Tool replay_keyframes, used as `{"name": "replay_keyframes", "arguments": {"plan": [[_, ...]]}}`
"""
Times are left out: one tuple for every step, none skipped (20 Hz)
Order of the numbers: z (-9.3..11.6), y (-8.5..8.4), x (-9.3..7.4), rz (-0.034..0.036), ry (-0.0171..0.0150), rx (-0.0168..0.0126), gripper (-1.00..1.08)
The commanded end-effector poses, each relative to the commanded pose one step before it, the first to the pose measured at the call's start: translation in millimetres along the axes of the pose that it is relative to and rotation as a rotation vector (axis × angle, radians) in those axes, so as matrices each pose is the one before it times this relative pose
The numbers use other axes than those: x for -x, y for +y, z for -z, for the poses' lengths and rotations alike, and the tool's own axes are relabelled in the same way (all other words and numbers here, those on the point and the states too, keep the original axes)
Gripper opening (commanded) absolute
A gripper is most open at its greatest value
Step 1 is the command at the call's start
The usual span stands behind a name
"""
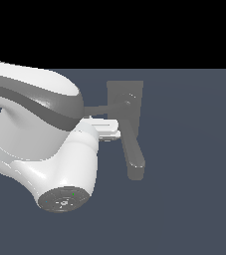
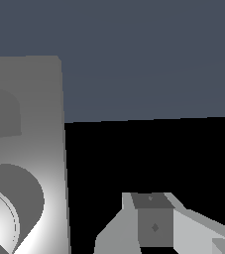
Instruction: Turn on the faucet by rotating a designated handle.
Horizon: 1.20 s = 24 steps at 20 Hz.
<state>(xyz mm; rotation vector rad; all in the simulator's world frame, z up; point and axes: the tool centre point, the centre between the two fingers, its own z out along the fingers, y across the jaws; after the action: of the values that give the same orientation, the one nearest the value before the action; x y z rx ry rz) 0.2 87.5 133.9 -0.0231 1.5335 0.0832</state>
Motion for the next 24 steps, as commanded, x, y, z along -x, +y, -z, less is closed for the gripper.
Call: {"name": "replay_keyframes", "arguments": {"plan": [[1.75,-7.68,-5.56,0.00924,0.01675,-0.01213,-1.00],[0.88,-1.21,-2.62,0.00291,0.00688,-0.00110,-1.00],[0.77,-0.61,-2.22,0.00244,0.00570,-0.00003,-1.00],[0.61,-0.27,-1.71,0.00188,0.00432,0.00042,-1.00],[0.39,-0.08,-1.11,0.00122,0.00276,0.00045,-1.00],[0.14,-0.03,-0.34,0.00039,0.00088,0.00017,-1.00],[0.00,0.00,0.00,0.00000,0.00000,0.00000,-1.00],[0.00,0.00,0.00,0.00000,0.00000,0.00000,-1.00],[0.00,0.00,0.00,0.00000,0.00000,0.00000,-1.00],[-0.10,0.04,0.32,-0.00034,-0.00091,-0.00010,-1.00],[0.03,0.48,3.89,0.00000,0.00000,0.00000,-1.00],[0.03,0.48,3.89,0.00000,0.00000,0.00000,-1.00],[0.03,0.48,3.88,0.00000,0.00000,0.00000,-1.00],[0.03,0.47,3.88,0.00000,0.00000,0.00000,-1.00],[0.02,0.47,3.87,0.00000,0.00000,0.00000,-1.00],[-0.05,0.39,3.61,0.00005,0.00046,-0.00016,-1.00],[0.02,0.47,3.86,0.00000,0.00000,0.00000,-1.00],[0.02,0.47,3.86,0.00000,0.00000,0.00000,-1.00],[0.02,0.47,3.85,0.00000,0.00000,0.00000,-1.00],[0.01,0.47,3.84,0.00000,0.00000,0.00000,-1.00],[0.01,0.47,3.84,0.00000,0.00000,0.00000,-1.00],[0.01,0.47,3.83,0.00000,0.00000,0.00000,-1.00],[0.00,0.46,3.83,0.00000,0.00000,0.00000,-1.00],[-0.07,0.54,3.56,0.00018,0.00045,0.00008,-1.00]]}}
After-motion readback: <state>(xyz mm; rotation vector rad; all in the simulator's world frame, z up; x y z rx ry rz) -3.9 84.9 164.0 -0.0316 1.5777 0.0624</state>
